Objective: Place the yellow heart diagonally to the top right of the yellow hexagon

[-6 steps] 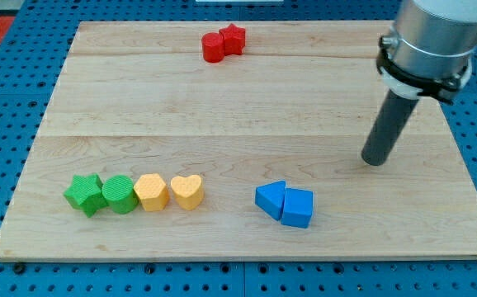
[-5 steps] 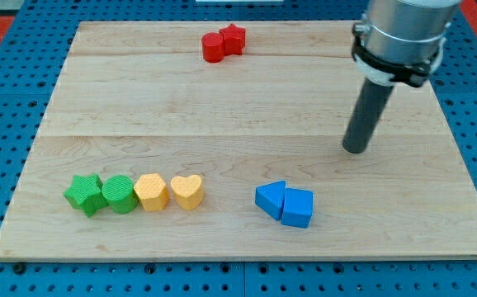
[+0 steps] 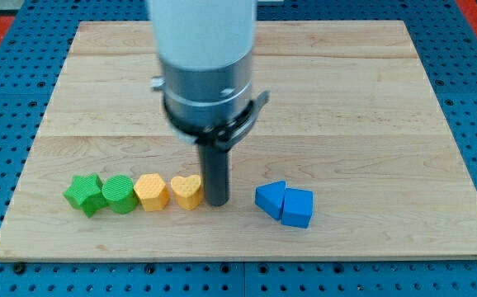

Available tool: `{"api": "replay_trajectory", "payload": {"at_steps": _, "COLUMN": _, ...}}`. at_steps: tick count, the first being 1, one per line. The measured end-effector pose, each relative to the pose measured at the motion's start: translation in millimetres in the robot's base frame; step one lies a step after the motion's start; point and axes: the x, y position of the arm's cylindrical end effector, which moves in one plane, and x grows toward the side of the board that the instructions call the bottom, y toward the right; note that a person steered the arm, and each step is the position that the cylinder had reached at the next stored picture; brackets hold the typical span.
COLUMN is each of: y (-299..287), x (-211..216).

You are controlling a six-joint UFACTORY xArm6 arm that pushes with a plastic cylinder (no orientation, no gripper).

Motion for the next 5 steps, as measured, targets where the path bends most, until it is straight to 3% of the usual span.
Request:
{"api": "replay_trajectory", "payload": {"at_steps": 1, "y": -10.2, "x": 36.9}}
{"api": "replay_trajectory", "payload": {"at_steps": 3, "y": -38.2, "x": -32.6}}
{"api": "replay_trajectory", "payload": {"at_steps": 4, "y": -34.9, "x": -19.6}}
{"api": "replay_trajectory", "payload": {"at_steps": 5, "y": -16.0, "x": -33.9}}
